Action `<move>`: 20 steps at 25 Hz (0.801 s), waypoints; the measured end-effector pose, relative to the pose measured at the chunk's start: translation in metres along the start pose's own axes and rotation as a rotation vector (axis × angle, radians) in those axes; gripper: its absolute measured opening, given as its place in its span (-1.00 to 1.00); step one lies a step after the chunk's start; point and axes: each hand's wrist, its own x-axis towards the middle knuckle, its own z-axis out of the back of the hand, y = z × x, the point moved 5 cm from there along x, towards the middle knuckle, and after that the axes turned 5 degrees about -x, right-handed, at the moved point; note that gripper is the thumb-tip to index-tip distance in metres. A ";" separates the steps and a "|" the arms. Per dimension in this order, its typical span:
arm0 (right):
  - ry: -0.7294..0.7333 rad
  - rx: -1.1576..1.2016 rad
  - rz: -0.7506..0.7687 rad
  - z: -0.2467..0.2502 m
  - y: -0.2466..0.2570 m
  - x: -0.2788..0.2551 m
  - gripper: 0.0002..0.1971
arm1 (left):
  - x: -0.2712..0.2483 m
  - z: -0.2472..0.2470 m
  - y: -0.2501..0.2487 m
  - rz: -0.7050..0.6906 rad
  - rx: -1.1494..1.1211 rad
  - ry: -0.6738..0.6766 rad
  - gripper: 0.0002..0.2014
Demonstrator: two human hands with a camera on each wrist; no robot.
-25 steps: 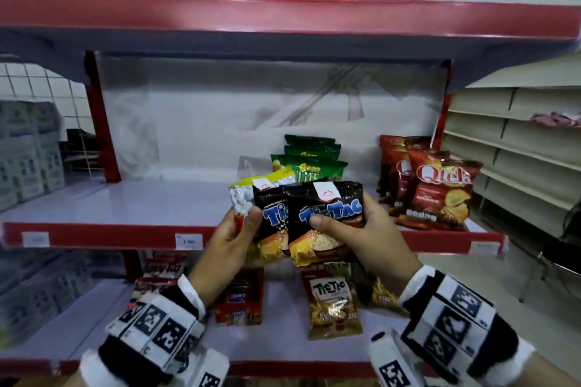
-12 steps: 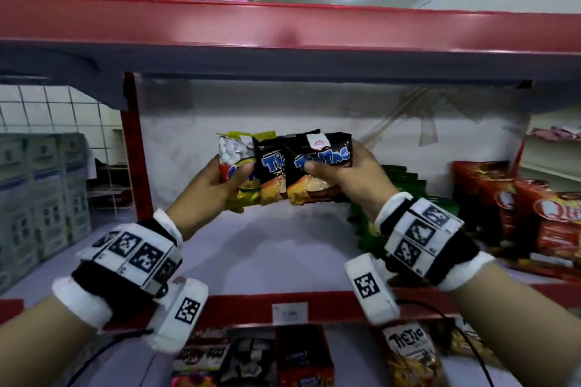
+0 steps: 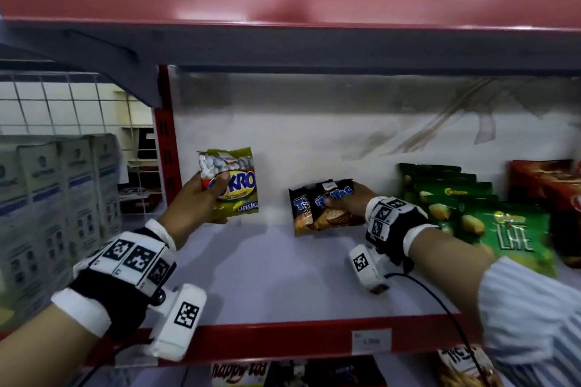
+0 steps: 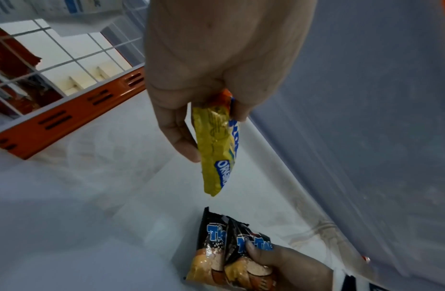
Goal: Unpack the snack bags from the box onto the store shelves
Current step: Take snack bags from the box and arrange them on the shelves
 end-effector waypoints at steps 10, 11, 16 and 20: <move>-0.100 0.231 -0.108 -0.014 0.009 0.023 -0.89 | 0.016 0.025 -0.009 0.014 0.040 0.015 -0.91; -0.088 0.253 -0.116 -0.013 0.009 0.022 -0.89 | 0.018 0.029 -0.008 0.030 0.042 0.006 -0.92; 0.079 0.212 -0.134 -0.035 0.011 0.022 -0.57 | 0.040 0.046 0.009 0.237 0.008 -0.057 -0.79; 0.116 0.110 -0.127 -0.052 0.018 0.029 -0.38 | 0.065 0.064 0.023 0.275 0.101 -0.032 -0.72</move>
